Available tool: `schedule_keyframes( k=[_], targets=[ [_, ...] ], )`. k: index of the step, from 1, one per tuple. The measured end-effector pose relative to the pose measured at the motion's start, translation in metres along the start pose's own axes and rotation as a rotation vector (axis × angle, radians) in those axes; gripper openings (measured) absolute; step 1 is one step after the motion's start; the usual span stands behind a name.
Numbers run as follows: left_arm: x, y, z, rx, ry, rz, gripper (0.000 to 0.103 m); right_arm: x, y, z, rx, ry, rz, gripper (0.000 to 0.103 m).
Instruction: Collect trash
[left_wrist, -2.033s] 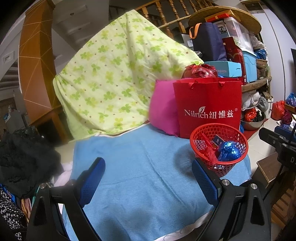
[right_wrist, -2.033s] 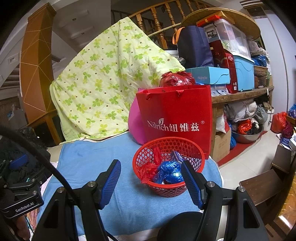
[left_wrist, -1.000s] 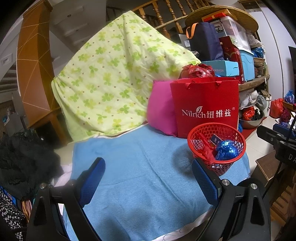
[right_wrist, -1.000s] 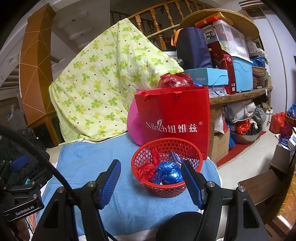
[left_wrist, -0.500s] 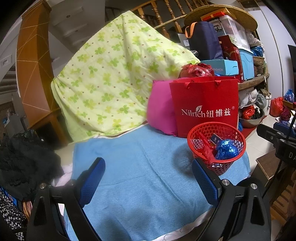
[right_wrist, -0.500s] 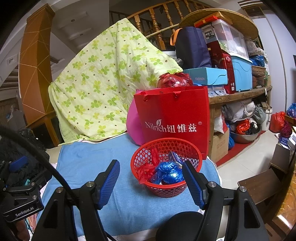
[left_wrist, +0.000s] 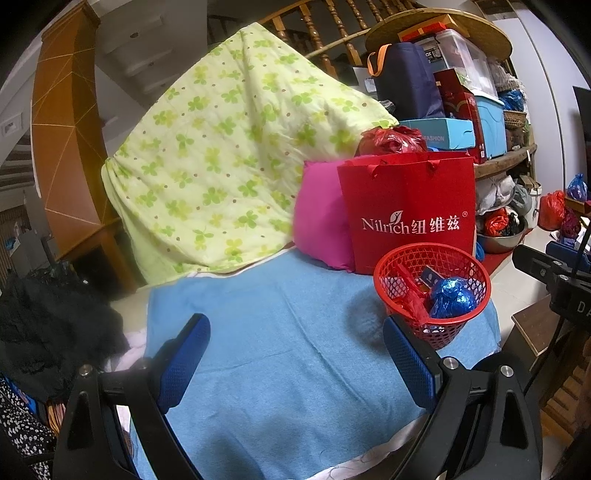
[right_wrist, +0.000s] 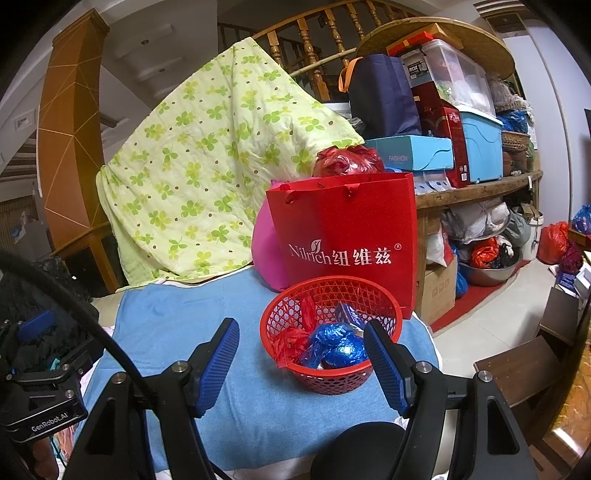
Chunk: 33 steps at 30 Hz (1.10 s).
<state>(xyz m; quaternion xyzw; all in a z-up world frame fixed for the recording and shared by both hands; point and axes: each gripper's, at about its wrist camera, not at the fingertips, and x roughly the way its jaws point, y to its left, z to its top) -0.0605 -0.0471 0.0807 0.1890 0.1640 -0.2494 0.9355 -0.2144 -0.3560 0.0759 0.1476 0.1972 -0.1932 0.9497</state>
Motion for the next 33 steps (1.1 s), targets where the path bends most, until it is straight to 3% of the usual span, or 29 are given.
schedule_keyframes(
  k=[33],
  targets=[
    [-0.0004,0.0061,-0.004,0.0,0.008,-0.002,0.094,0.0002,-0.0017,0.0002,-0.001,0.003,-0.002,0.074]
  ],
)
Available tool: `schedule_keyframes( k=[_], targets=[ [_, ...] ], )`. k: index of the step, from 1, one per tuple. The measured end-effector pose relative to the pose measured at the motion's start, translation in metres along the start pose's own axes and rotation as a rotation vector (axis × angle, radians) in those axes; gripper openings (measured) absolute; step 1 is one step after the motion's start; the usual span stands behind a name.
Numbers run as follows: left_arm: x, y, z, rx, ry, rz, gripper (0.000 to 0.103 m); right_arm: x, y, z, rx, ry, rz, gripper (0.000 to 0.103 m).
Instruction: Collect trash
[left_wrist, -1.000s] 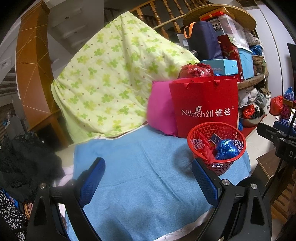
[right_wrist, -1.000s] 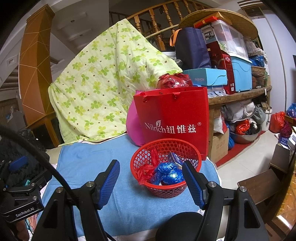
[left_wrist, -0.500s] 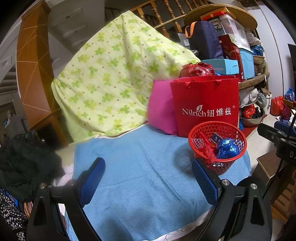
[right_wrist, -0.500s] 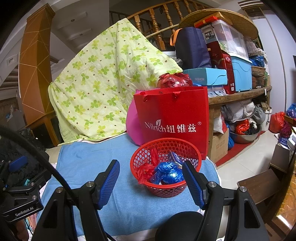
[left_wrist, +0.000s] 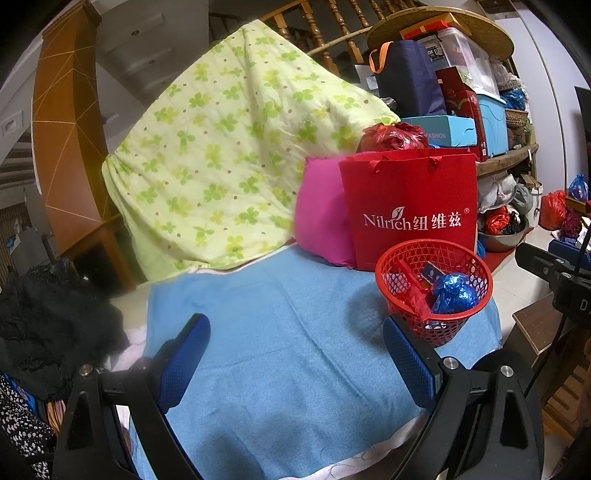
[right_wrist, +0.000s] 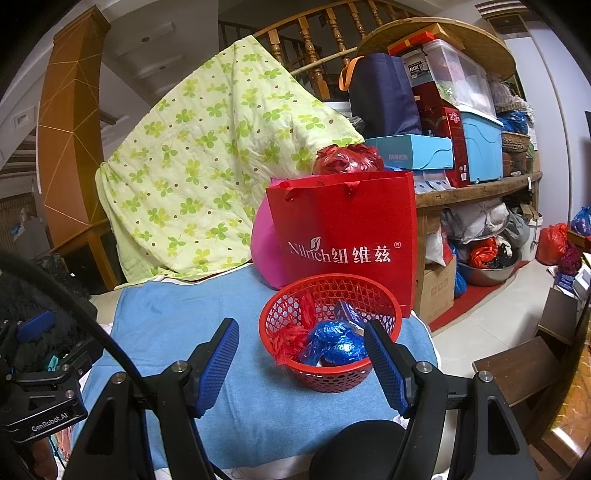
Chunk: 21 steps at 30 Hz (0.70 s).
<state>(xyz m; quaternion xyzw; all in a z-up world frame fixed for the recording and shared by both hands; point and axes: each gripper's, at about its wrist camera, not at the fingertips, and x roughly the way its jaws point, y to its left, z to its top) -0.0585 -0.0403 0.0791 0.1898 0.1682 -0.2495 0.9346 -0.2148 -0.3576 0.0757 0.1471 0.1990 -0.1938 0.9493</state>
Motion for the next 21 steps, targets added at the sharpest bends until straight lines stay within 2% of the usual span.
schedule_keyframes(
  k=[21],
  targets=[
    [0.0017,-0.0001,-0.0031,0.002,0.004,0.0,0.094,0.0002,-0.0031,-0.0036,0.001,-0.005,-0.009,0.074]
  ],
)
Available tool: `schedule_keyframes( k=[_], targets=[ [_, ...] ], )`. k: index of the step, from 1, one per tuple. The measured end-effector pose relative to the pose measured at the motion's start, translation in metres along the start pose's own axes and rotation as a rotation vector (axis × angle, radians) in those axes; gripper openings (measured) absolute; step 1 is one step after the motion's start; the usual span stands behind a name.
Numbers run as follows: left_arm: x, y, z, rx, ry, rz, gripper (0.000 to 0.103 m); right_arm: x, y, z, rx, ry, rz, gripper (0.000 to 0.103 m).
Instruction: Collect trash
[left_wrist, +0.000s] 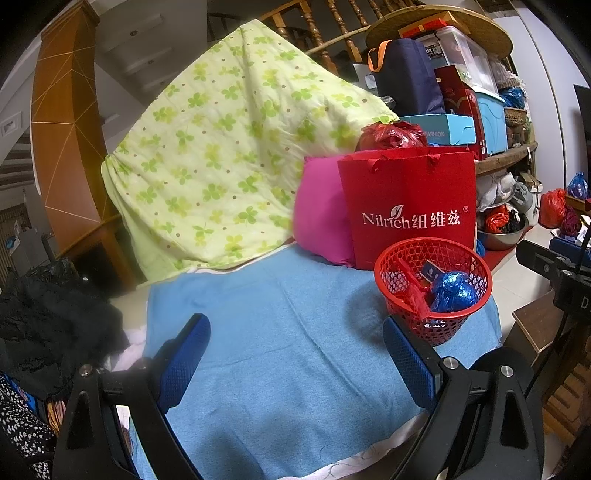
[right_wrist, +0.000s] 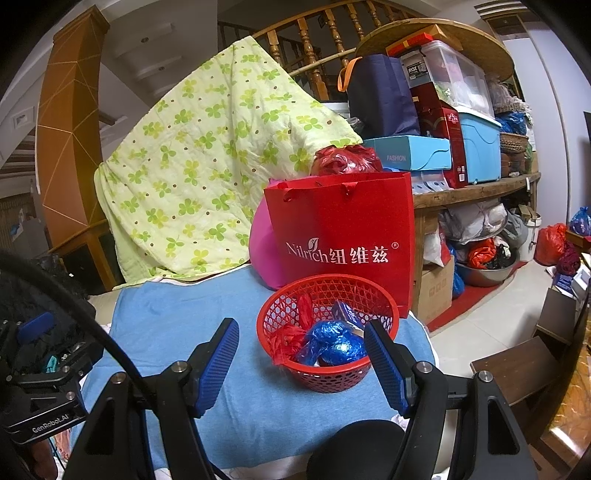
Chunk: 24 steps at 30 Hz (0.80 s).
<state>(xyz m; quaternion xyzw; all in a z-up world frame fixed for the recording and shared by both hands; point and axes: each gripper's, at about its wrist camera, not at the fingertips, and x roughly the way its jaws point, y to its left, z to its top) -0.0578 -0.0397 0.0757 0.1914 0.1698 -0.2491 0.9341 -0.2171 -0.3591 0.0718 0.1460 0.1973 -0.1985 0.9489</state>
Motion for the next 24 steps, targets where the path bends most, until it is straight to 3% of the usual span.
schedule_keyframes(
  k=[24],
  targets=[
    [0.0005,-0.0012,-0.0013,0.011,-0.004,0.0,0.094,-0.002,-0.0035,-0.001,0.002,-0.01,-0.035,0.077]
  ],
)
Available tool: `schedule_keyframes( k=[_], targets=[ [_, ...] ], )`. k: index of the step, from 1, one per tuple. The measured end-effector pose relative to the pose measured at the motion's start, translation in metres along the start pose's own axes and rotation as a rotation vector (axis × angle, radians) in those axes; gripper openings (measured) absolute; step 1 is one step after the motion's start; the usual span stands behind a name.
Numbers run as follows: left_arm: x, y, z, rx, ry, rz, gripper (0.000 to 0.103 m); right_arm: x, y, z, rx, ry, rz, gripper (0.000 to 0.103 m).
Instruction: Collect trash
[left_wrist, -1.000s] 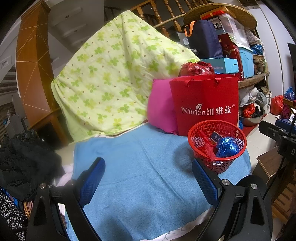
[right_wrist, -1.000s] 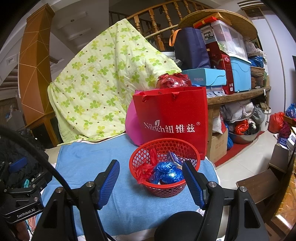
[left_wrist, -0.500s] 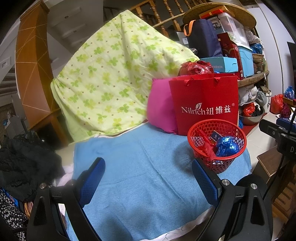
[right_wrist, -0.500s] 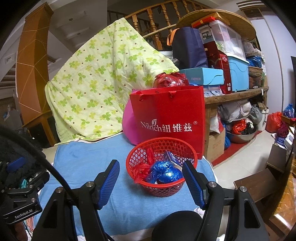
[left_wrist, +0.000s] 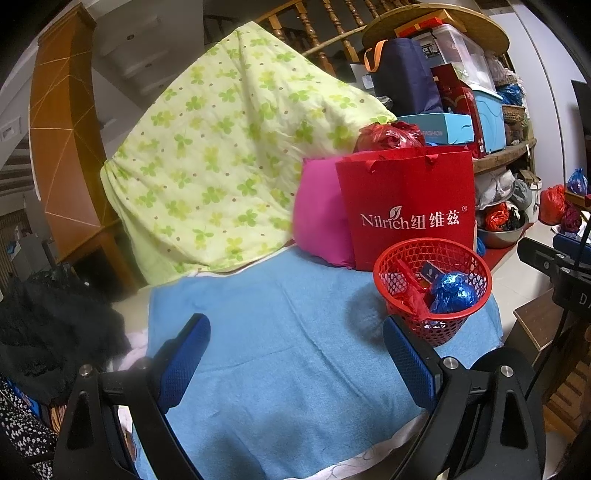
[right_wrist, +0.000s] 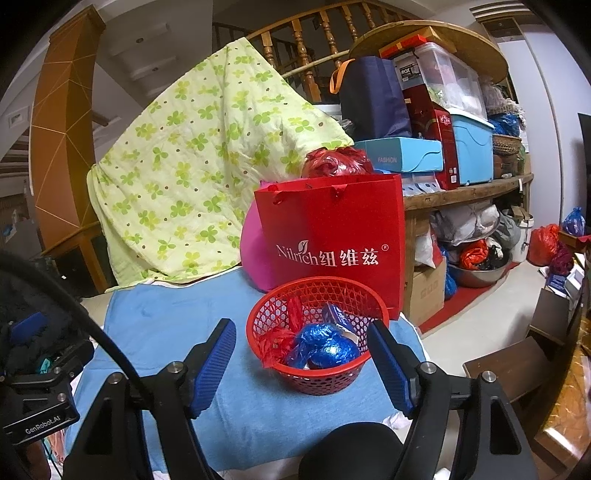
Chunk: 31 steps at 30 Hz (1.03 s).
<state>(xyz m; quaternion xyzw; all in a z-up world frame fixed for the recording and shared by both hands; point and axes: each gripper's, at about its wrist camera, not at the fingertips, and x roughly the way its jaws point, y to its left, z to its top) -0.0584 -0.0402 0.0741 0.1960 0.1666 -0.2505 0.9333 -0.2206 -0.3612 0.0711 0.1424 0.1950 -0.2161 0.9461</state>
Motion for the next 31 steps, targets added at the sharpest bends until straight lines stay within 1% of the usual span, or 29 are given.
schedule_keyframes(
  k=[17,25,27,29,31],
  targets=[
    [0.002,-0.004,0.003,0.01,0.0,-0.01,0.094,0.002,-0.002,0.0,-0.004,0.008,-0.012,0.077],
    [0.026,-0.011,0.015,0.033,0.0,-0.053,0.094,0.022,-0.01,-0.001,0.006,0.029,-0.052,0.077],
    [0.032,-0.011,0.019,0.026,-0.015,-0.074,0.094,0.028,-0.011,0.001,0.005,0.032,-0.06,0.077],
    [0.035,-0.007,0.022,0.009,-0.052,-0.088,0.094,0.034,-0.011,0.003,-0.002,0.027,-0.076,0.077],
    [0.043,-0.001,0.025,-0.006,-0.058,-0.105,0.094,0.039,-0.01,0.006,-0.011,0.019,-0.092,0.077]
  ],
)
